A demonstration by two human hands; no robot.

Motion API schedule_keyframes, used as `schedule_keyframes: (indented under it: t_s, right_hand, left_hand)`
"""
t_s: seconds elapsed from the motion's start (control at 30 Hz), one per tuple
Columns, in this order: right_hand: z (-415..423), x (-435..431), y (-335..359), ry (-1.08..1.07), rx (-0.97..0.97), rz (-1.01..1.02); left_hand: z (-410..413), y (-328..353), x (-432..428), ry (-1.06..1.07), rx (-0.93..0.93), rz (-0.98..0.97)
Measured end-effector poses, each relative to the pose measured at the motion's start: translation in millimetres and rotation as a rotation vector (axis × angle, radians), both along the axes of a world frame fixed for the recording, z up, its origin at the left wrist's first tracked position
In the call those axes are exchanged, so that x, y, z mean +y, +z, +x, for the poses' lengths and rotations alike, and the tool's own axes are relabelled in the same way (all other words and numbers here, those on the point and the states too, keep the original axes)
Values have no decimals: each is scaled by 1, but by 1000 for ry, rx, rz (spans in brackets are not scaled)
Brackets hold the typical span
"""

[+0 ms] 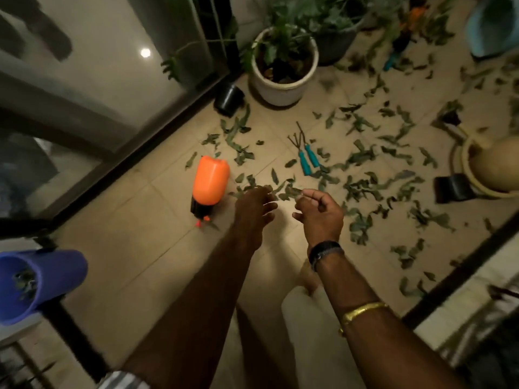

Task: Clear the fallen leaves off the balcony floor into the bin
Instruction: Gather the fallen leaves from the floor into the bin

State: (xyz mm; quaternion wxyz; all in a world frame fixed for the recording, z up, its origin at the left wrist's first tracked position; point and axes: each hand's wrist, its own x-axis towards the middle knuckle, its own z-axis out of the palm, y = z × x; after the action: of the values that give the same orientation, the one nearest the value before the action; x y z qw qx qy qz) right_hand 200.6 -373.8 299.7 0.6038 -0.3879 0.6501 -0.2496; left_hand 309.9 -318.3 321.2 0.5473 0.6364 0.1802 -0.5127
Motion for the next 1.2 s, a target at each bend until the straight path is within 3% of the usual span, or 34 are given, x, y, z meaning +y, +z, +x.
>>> schedule_keyframes:
  t_s: [0.4, 0.6, 0.87, 1.13, 1.2]
  right_hand:
    - [-46, -115, -42, -166, 134, 13]
    - [-52, -151, -96, -179, 171, 50]
    - [-71, -213, -230, 96, 264, 58]
    - [-41, -239, -399, 677, 676, -244]
    - [-28, -246, -431, 715, 781, -232]
  left_hand:
    - [-39, -54, -129, -265, 7, 102]
    - [-44, -104, -178, -387, 39, 116]
    - [-70, -242, -232, -320, -55, 173]
    - [-63, -374, -236, -226, -51, 253]
    - [-60, -397, -234, -203, -41, 253]
